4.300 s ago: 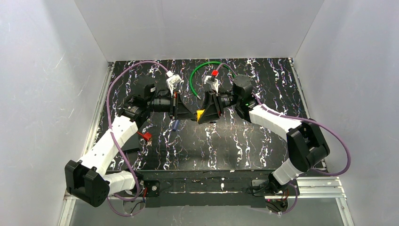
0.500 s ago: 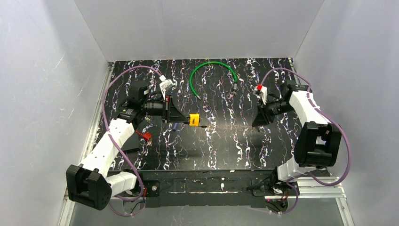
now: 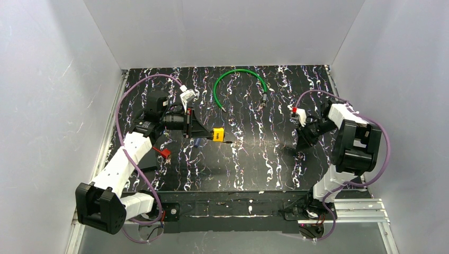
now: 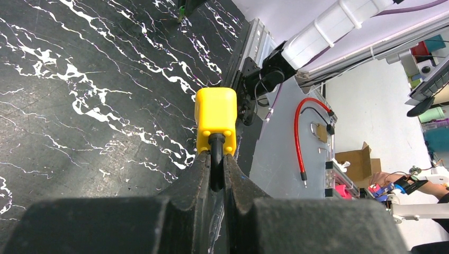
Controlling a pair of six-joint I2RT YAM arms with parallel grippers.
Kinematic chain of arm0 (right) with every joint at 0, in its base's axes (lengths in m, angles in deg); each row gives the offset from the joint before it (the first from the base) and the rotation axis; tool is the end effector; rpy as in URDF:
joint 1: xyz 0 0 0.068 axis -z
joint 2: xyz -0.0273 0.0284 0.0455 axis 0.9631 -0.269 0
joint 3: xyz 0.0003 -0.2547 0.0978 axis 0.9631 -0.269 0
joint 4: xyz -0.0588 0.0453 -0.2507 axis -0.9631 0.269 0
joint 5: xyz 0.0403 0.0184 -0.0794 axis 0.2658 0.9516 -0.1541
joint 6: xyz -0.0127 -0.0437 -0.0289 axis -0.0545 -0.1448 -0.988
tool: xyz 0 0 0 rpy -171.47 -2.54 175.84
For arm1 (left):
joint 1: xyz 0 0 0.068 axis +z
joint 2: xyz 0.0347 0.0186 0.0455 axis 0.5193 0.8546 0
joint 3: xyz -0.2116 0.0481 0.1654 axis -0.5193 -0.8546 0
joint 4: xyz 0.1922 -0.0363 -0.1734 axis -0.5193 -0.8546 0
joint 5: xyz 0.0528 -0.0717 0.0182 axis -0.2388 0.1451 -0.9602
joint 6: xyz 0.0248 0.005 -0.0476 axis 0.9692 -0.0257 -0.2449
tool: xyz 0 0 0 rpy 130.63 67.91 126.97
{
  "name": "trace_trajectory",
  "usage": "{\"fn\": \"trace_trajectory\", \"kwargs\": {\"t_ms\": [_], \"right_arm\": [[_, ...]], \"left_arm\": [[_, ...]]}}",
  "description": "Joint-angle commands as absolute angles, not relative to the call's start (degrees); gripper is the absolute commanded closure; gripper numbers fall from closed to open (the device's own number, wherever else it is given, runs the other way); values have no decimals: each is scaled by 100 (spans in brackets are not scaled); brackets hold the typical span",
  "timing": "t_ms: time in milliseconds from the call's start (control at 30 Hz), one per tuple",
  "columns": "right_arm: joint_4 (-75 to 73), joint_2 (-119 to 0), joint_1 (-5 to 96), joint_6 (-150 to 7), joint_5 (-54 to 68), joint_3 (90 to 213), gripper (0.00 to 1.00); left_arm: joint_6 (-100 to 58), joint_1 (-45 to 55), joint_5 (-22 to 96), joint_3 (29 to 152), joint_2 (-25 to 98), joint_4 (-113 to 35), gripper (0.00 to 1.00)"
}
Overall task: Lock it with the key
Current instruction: Place the key at the center of the board, then adjust the lock.
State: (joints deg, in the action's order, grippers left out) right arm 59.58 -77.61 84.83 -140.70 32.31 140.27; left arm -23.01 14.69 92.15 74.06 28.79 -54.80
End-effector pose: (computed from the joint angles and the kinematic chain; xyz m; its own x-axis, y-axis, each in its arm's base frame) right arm 0.2866 -0.0330 0.1802 -0.6358 -0.6379 -0.4346 -0.7717 0.5369 0.3410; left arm 0.2328 -0.1025 0.3265 -0.6199 0.0727 -0.7813 0.7736 0.2235 -0.5930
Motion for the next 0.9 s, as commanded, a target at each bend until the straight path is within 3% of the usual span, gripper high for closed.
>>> {"fn": "trace_trajectory", "kwargs": {"t_ms": [0, 167, 300, 433, 633, 867], "right_arm": [[5726, -7998, 8494, -14034, 3083, 14082, 72], [5794, -7890, 8499, -14043, 3069, 14204, 45], [6009, -7714, 8495, -14057, 3224, 14473, 31], [5973, -7107, 8488, -14041, 3868, 14630, 5], [4996, -5874, 7913, -12885, 4804, 14477, 2], [4020, -4234, 6925, -12510, 4921, 14105, 2]], "left_arm": [[-2224, 1501, 9416, 7395, 2751, -5443, 100], [-2229, 1497, 9391, 7345, 2725, -5443, 100], [-2302, 1498, 9457, 7345, 2749, -5409, 100], [-2571, 1501, 9591, 7306, 2816, -5180, 100], [-3238, 1499, 10125, 7211, 2850, -4681, 100], [-3617, 1486, 10516, 7102, 2679, -4458, 100]]}}
